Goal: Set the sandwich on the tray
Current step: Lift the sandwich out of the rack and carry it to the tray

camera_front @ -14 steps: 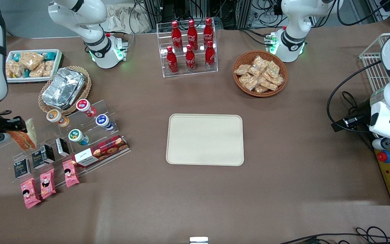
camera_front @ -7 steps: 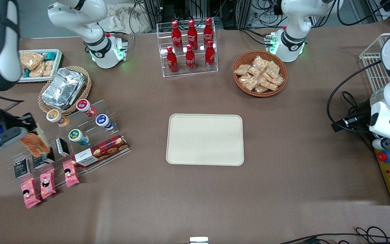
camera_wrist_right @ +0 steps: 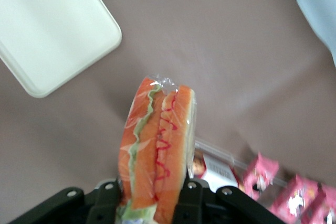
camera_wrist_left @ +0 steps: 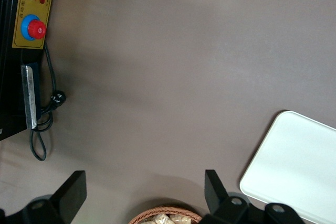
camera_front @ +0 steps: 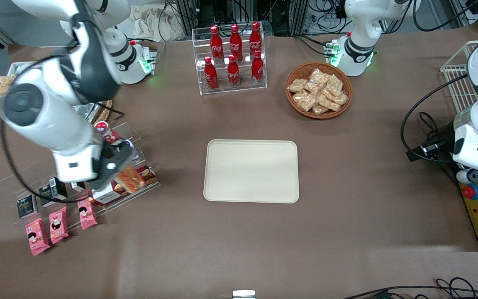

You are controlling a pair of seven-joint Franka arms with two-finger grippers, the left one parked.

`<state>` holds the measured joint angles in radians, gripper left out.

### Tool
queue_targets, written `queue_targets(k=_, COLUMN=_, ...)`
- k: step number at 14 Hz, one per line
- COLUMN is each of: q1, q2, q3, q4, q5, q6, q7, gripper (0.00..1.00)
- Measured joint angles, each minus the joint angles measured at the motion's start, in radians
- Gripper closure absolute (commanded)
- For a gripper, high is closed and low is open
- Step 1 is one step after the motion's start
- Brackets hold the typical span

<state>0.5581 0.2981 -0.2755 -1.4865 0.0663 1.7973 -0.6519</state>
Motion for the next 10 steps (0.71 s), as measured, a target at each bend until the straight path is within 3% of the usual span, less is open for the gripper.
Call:
queue_targets(k=7, q1=0.208, q2=0.173, q3=0.007, q4=0.024, q5=0.009, q6=0.225, q7=0.000, gripper=0.64)
queue_targets(k=10, q1=0.254, q2=0.245, q3=0.047, q4=0.028, q5=0.009, q6=0.344, q7=0.006, gripper=0.64)
